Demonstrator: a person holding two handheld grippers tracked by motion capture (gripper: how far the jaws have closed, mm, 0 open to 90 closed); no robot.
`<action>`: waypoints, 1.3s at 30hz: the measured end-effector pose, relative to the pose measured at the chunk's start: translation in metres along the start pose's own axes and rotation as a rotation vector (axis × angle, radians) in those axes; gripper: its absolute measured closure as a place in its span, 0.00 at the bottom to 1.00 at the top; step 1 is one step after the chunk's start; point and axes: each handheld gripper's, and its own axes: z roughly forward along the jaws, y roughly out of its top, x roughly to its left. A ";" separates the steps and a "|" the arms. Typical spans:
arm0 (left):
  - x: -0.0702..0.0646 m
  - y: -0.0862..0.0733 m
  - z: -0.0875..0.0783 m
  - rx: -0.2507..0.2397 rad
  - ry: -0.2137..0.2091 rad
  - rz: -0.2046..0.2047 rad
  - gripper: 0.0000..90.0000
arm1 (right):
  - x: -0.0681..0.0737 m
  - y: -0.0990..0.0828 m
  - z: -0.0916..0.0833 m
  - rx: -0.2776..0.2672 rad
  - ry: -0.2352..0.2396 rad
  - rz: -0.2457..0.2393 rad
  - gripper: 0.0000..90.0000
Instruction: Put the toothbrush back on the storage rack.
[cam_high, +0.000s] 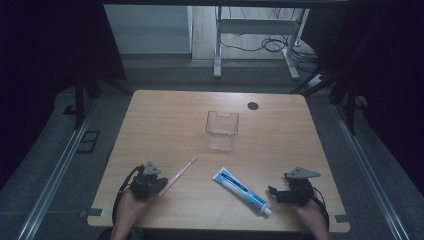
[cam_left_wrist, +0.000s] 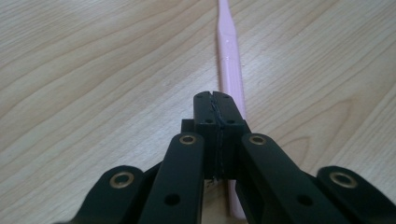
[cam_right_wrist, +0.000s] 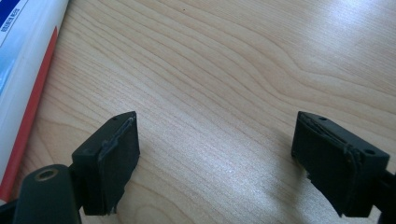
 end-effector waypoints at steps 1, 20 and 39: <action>-0.001 0.000 0.001 0.001 -0.002 0.001 0.99 | 0.000 0.000 0.000 0.000 0.000 0.000 0.17; -0.006 0.006 0.001 0.006 -0.032 -0.025 0.94 | 0.000 0.000 0.000 0.000 0.000 0.000 0.17; -0.009 0.039 0.003 0.094 -0.057 -0.003 0.73 | 0.000 0.000 0.000 0.000 -0.001 -0.001 0.17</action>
